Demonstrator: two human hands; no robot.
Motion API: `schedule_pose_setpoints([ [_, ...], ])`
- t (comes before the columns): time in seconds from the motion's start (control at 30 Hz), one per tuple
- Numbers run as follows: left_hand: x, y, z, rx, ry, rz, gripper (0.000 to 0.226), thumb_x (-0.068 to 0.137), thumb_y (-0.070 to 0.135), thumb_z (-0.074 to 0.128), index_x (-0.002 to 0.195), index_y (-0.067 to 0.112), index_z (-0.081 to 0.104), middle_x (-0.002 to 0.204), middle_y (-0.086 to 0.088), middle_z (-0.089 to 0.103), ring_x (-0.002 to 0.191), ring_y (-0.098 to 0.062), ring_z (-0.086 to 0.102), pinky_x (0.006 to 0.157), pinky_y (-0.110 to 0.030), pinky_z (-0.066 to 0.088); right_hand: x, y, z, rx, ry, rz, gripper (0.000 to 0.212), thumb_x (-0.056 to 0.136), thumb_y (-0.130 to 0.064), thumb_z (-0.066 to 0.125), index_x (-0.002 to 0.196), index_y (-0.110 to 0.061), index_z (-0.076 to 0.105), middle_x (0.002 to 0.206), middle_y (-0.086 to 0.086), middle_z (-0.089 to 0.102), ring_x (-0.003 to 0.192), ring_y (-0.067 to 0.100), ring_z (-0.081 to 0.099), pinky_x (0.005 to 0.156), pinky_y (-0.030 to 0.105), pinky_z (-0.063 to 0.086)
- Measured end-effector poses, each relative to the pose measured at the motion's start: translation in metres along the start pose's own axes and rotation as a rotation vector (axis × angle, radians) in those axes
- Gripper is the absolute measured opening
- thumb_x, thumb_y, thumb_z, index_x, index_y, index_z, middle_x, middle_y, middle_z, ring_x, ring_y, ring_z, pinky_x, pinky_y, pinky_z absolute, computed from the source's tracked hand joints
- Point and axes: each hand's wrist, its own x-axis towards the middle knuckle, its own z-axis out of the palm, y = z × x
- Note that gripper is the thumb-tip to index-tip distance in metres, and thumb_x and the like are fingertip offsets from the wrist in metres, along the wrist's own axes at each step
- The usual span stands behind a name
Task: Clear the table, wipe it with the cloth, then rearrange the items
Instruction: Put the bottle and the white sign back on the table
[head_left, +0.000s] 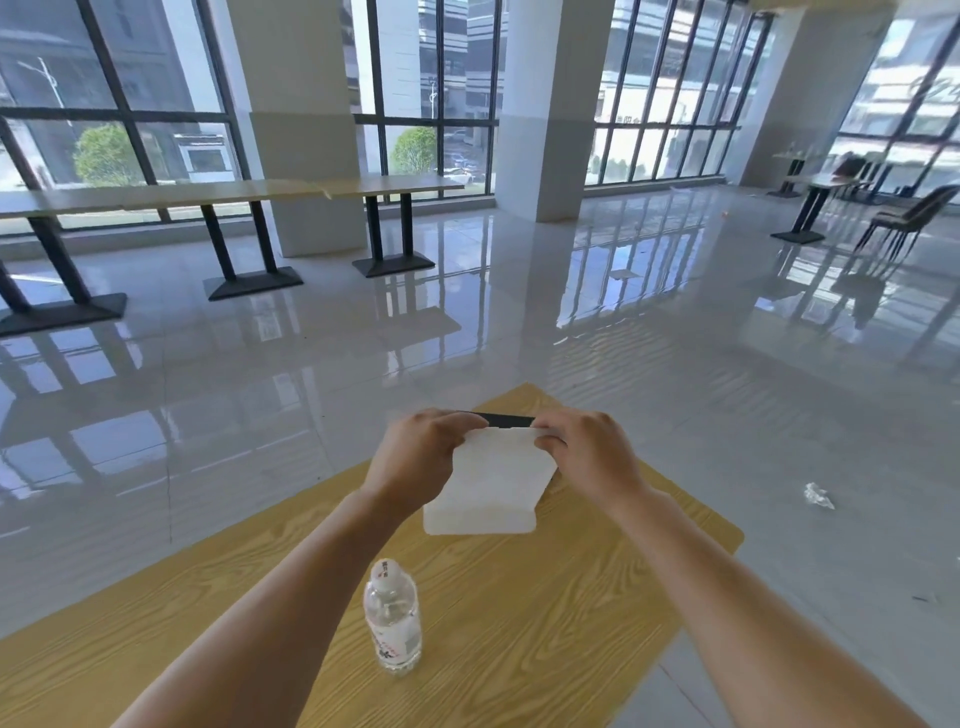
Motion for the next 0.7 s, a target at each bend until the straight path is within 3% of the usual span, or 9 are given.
schedule_pose_setpoints([
  [0.13, 0.017, 0.027, 0.044, -0.011, -0.025, -0.06, 0.04, 0.083, -0.009, 0.06, 0.108, 0.019, 0.075, 0.107, 0.003, 0.074, 0.094, -0.017, 0.067, 0.081, -0.015, 0.042, 0.0, 0.051, -0.02, 0.01, -0.03, 0.009, 0.011, 0.085, -0.008, 0.071, 0.094, -0.014, 0.075, 0.089, 0.001, 0.075, 0.082, 0.022, 0.067, 0.073, 0.026, 0.039],
  [0.27, 0.032, 0.055, 0.082, -0.021, -0.012, -0.12, 0.032, 0.086, -0.004, 0.061, 0.107, 0.017, 0.075, 0.103, 0.003, 0.074, 0.093, -0.016, 0.065, 0.08, -0.021, 0.047, 0.0, 0.101, -0.032, -0.012, -0.075, 0.008, 0.012, 0.088, -0.012, 0.069, 0.096, -0.017, 0.075, 0.09, -0.001, 0.075, 0.083, 0.021, 0.067, 0.072, 0.028, 0.044],
  [0.4, 0.04, 0.075, 0.116, -0.058, -0.045, -0.169, 0.033, 0.088, -0.002, 0.058, 0.101, 0.022, 0.075, 0.092, 0.009, 0.07, 0.082, -0.007, 0.059, 0.069, -0.016, 0.04, -0.004, 0.137, -0.041, -0.001, -0.126, 0.042, 0.014, 0.087, -0.008, 0.064, 0.086, -0.019, 0.073, 0.078, -0.009, 0.071, 0.074, 0.014, 0.064, 0.069, 0.029, 0.05],
  [0.57, 0.054, 0.083, 0.156, -0.108, -0.097, -0.207, 0.029, 0.092, 0.002, 0.057, 0.104, 0.021, 0.075, 0.096, 0.01, 0.069, 0.088, -0.007, 0.06, 0.077, -0.02, 0.046, -0.007, 0.177, -0.041, -0.026, -0.15, 0.098, 0.012, 0.086, -0.011, 0.065, 0.082, -0.02, 0.07, 0.074, -0.007, 0.07, 0.069, 0.011, 0.063, 0.064, 0.034, 0.055],
  [0.7, 0.067, 0.079, 0.187, -0.141, -0.129, -0.185, 0.027, 0.092, 0.004, 0.059, 0.104, 0.024, 0.074, 0.093, 0.012, 0.067, 0.086, -0.005, 0.058, 0.075, -0.019, 0.045, -0.002, 0.202, -0.042, -0.045, -0.168, 0.135, 0.008, 0.088, -0.017, 0.066, 0.087, -0.023, 0.071, 0.079, -0.005, 0.072, 0.075, 0.016, 0.065, 0.066, 0.034, 0.052],
])
